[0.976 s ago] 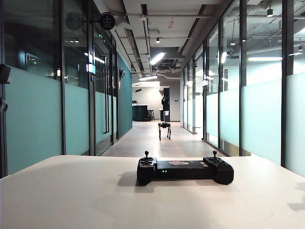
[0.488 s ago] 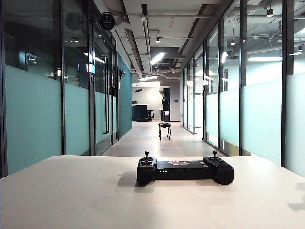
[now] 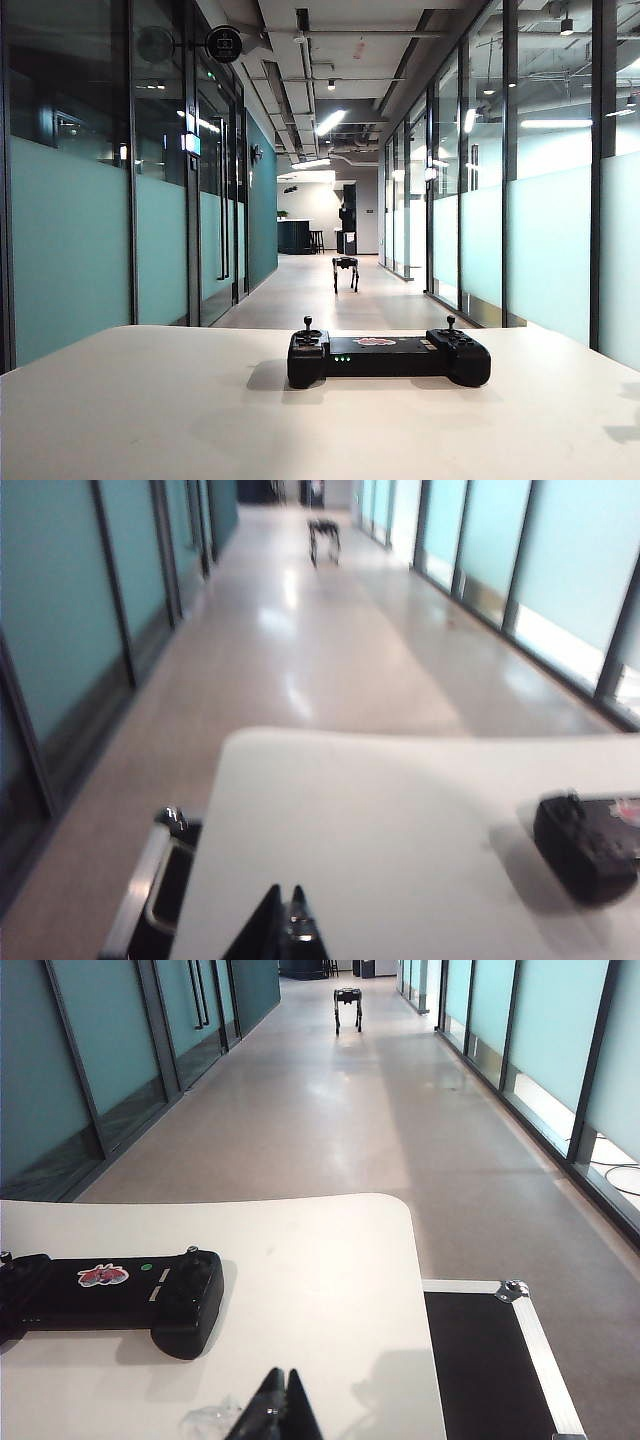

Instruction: Push the left joystick on the remote control sitting on the white table forward to make the robot dog walk in a straight line until it approaches the door.

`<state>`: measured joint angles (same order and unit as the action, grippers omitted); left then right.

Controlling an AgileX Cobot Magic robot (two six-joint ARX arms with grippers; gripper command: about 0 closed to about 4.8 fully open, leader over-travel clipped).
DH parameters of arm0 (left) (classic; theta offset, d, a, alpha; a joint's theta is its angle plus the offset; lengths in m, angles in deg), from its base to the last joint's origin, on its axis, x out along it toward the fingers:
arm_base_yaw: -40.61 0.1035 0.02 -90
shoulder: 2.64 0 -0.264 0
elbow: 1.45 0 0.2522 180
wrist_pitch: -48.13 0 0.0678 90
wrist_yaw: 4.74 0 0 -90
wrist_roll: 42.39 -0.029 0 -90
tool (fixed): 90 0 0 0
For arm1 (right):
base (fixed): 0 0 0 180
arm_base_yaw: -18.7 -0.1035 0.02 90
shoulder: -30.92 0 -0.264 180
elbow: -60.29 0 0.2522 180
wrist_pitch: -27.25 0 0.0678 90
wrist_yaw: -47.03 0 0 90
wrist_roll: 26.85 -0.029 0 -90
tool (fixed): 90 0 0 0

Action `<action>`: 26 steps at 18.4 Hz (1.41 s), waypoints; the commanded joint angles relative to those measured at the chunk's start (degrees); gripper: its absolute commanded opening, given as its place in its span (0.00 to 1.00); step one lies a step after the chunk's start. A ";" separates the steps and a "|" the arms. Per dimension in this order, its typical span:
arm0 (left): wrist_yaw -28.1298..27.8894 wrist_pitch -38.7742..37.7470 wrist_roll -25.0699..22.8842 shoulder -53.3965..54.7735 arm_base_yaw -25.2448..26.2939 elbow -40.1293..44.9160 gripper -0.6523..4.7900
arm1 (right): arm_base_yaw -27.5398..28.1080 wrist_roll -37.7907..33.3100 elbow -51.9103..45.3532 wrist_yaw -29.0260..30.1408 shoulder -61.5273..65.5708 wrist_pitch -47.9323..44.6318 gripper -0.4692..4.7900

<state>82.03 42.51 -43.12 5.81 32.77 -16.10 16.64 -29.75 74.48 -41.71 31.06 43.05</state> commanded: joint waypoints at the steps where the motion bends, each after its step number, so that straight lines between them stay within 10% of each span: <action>1: 0.63 -2.62 -1.01 -4.15 2.27 0.44 0.11 | -0.04 0.15 -0.50 -0.02 -0.20 -0.55 0.08; 26: -0.57 -9.11 1.40 -8.37 3.39 0.44 0.11 | -0.02 0.15 -0.50 -0.02 -0.20 -0.55 0.08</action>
<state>81.59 33.05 -41.85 -2.58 36.23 -15.53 16.64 -29.75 74.48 -41.71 31.06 43.05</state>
